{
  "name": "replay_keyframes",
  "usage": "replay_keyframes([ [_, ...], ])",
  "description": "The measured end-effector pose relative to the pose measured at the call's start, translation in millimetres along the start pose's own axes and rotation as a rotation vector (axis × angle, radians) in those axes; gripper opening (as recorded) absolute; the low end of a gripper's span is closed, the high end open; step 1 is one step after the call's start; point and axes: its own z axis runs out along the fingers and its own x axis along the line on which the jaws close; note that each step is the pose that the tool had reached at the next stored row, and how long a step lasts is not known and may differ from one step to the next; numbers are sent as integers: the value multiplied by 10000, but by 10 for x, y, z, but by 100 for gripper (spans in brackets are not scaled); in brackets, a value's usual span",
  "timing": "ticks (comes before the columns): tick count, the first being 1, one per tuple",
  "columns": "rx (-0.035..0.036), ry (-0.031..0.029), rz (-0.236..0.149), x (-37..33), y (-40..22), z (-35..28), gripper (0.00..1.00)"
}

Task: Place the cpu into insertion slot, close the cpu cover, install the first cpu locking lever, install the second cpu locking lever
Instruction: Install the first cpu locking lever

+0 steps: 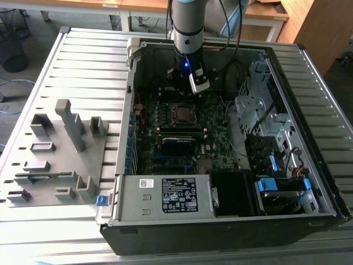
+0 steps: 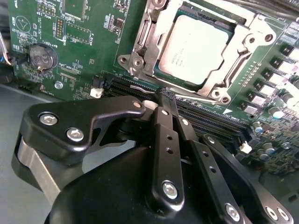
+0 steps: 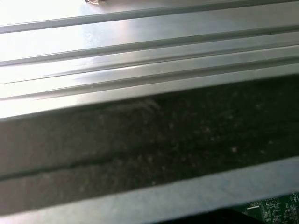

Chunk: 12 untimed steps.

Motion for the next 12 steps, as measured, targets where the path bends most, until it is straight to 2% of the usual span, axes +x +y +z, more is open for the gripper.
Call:
replay_keyframes([
  [6, 18, -28, 207, 7, 31, 8, 10],
  [12, 24, -37, 268, 7, 32, 14, 10],
])
